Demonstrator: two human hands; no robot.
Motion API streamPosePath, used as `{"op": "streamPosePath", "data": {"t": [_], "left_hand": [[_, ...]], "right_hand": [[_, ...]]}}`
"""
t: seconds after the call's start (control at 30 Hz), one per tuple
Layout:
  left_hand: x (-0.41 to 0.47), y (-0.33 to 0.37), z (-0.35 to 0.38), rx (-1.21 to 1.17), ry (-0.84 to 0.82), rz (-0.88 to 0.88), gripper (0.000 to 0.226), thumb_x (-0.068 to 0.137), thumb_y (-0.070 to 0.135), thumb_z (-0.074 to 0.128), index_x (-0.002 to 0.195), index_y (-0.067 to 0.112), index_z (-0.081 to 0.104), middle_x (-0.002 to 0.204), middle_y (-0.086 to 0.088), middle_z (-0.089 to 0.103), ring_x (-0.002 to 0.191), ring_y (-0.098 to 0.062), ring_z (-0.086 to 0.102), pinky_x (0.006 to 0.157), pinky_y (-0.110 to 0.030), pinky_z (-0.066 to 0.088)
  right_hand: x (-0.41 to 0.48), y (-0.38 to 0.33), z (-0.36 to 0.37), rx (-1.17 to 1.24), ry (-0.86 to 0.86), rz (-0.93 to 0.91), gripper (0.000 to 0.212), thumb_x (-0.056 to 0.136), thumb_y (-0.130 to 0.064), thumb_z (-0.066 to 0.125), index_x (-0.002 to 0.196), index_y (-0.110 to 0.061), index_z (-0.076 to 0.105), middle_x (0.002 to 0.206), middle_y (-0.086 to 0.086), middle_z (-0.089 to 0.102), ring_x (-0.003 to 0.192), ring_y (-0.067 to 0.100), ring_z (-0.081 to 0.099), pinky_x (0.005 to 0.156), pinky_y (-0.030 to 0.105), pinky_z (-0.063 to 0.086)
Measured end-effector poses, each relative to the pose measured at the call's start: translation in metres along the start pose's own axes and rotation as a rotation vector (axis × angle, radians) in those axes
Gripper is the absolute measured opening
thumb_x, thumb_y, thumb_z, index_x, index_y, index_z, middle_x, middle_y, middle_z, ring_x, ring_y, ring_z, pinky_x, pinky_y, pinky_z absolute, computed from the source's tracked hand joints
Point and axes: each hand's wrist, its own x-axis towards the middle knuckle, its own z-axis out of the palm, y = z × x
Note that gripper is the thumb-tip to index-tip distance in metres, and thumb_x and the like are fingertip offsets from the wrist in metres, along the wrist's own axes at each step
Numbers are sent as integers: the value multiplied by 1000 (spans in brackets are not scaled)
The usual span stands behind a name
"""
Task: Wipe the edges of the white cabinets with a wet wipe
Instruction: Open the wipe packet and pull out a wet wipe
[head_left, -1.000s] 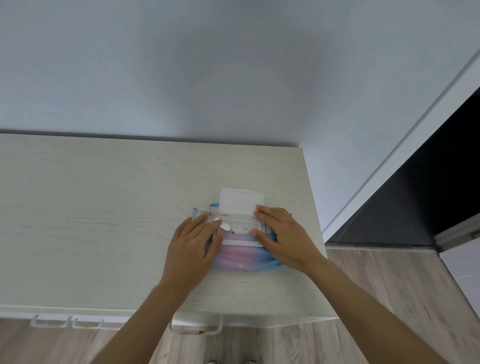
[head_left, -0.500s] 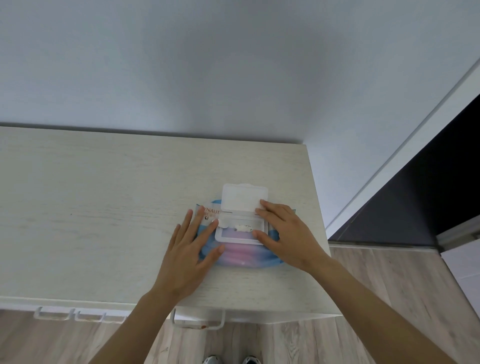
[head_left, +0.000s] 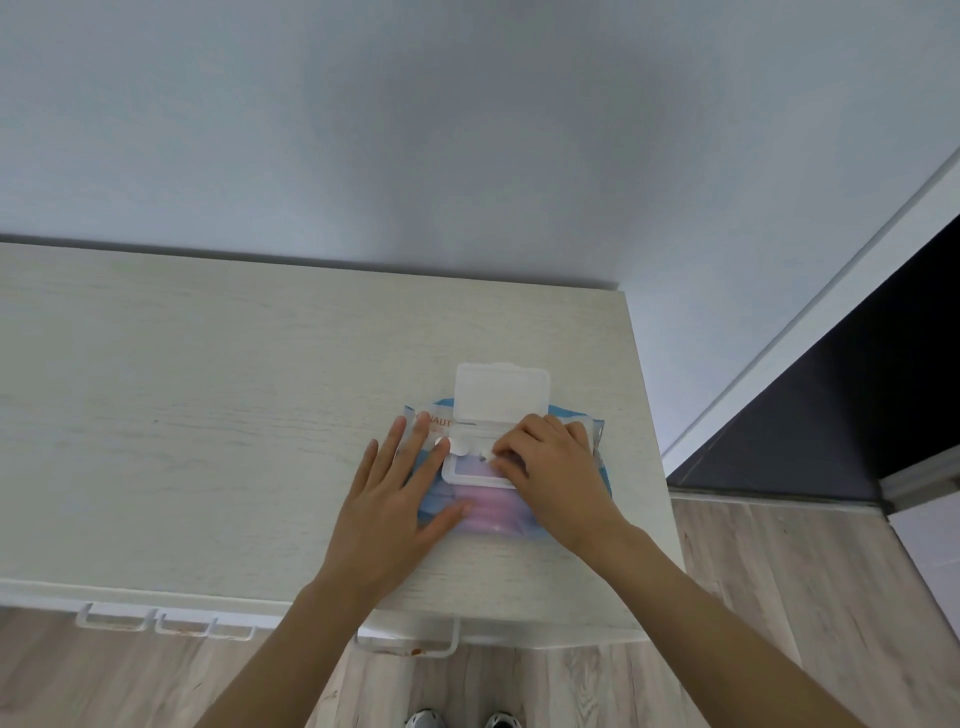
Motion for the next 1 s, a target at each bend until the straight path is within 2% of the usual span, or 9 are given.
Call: {"op": "streamPosePath", "data": {"t": [0.17, 0.37, 0.43, 0.5, 0.57, 0.67, 0.8, 0.9, 1.0], "left_hand": [[0, -1, 1, -5, -6, -14, 82, 86, 72, 11, 138, 13, 35, 149, -7, 24, 138, -31, 15, 112, -34, 3], [-1, 0, 0, -23, 2, -18, 81, 86, 71, 15, 136, 12, 40, 147, -9, 30, 137, -32, 20, 113, -35, 5], [-1, 0, 1, -21, 5, -17, 81, 86, 70, 15, 136, 12, 40, 147, -9, 30, 137, -31, 21, 115, -36, 6], [0, 0, 0, -24, 5, -14, 80, 86, 70, 16, 136, 12, 40, 147, -9, 31, 137, -31, 20, 113, -33, 5], [0, 0, -1, -17, 1, -12, 80, 87, 70, 16, 136, 12, 41, 147, -9, 31, 137, -30, 20, 112, -32, 4], [-1, 0, -1, -14, -3, -13, 80, 87, 70, 16, 136, 12, 42, 147, -9, 32, 137, -29, 21, 112, -32, 5], [-1, 1, -1, -4, 12, -16, 79, 87, 69, 17, 133, 11, 46, 145, -10, 35, 136, -31, 24, 113, -36, 10], [0, 2, -2, 23, 22, -16, 78, 88, 68, 18, 131, 10, 48, 143, -11, 39, 133, -34, 31, 108, -48, 26], [0, 3, -2, 18, 17, -19, 78, 88, 67, 19, 131, 9, 49, 142, -13, 40, 132, -35, 32, 104, -52, 28]], "right_hand": [[1, -4, 0, 30, 11, 13, 14, 93, -15, 50, 88, -11, 63, 90, 3, 59, 85, 19, 50, 78, 32, 35], [12, -7, -13, 360, 50, 204, 10, 90, -18, 56, 80, -21, 54, 83, -9, 53, 77, 7, 50, 70, 23, 43], [12, -5, -17, 347, -19, 169, 3, 89, -23, 57, 89, -20, 58, 91, -8, 54, 83, 7, 50, 76, 25, 45], [9, -3, -16, 283, -85, 129, 25, 85, -29, 62, 107, -17, 58, 103, -6, 53, 92, 7, 49, 82, 22, 42], [6, -1, -11, 204, -106, 97, 35, 83, -29, 65, 113, -12, 58, 107, -2, 52, 96, 11, 48, 81, 16, 35], [5, -1, -11, 215, -39, 91, 13, 87, -15, 61, 93, -4, 65, 94, 5, 58, 83, 15, 50, 71, 16, 33], [4, -3, -14, 298, 9, 153, 12, 88, -17, 60, 81, -8, 63, 74, 3, 64, 64, 14, 53, 61, 29, 44], [4, -5, -17, 362, 27, 155, 11, 87, -17, 61, 79, -10, 63, 69, -1, 61, 60, 7, 52, 58, 25, 43], [4, -6, -21, 431, 66, 137, 10, 87, -12, 61, 77, -10, 60, 67, -6, 55, 61, 0, 49, 57, 15, 39]]}}
